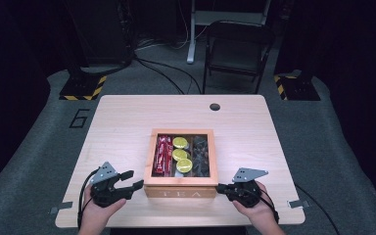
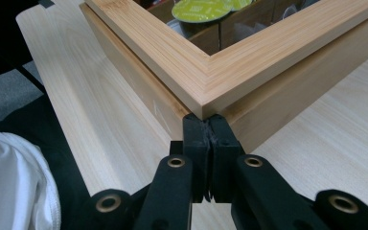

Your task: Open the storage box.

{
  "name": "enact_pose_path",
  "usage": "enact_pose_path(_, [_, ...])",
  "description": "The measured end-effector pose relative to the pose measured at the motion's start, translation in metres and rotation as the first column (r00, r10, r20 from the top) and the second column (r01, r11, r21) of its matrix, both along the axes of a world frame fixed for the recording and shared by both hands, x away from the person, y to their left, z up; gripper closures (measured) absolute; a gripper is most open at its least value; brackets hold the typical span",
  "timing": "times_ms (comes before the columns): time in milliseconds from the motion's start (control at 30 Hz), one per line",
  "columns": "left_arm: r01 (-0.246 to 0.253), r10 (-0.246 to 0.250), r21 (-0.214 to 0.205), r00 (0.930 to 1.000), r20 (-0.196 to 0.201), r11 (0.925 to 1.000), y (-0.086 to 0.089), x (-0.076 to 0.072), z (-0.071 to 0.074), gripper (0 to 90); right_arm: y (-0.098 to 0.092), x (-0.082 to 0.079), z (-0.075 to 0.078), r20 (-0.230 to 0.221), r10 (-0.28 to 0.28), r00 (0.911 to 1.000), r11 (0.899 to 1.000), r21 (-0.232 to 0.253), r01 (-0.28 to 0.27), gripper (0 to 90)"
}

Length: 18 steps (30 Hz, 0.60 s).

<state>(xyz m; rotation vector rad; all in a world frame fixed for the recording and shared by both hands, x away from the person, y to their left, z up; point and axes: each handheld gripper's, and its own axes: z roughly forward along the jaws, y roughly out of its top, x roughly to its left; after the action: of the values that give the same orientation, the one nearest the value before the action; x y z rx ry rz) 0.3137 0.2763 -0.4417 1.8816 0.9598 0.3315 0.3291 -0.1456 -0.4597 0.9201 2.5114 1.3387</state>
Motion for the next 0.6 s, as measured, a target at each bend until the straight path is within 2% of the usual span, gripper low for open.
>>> enact_pose_path(200, [0.035,-0.035,0.000,0.9993,0.012,0.9994,-0.003,-0.007,0.001,42.3,0.001,0.003,0.004,0.011,0.005,0.9999,1.000,0.026,-0.005,87.4])
enact_pose_path(267, [0.051,-0.051,0.019,0.9987,0.010,0.9985,-0.007,-0.009,0.000,42.6,0.003,0.004,0.005,0.016,0.002,0.9999,0.999,0.035,-0.003,87.2])
enact_pose_path(433, [0.055,-0.055,0.051,0.9985,0.003,0.9972,-0.012,-0.009,-0.004,44.7,0.004,0.006,0.007,0.015,0.007,0.9999,0.999,0.045,-0.007,87.0])
enact_pose_path(600, [0.045,-0.044,0.056,0.9989,-0.018,0.9974,-0.017,-0.004,-0.010,47.2,0.003,0.007,0.008,0.025,0.014,0.9996,0.999,0.049,-0.015,86.8])
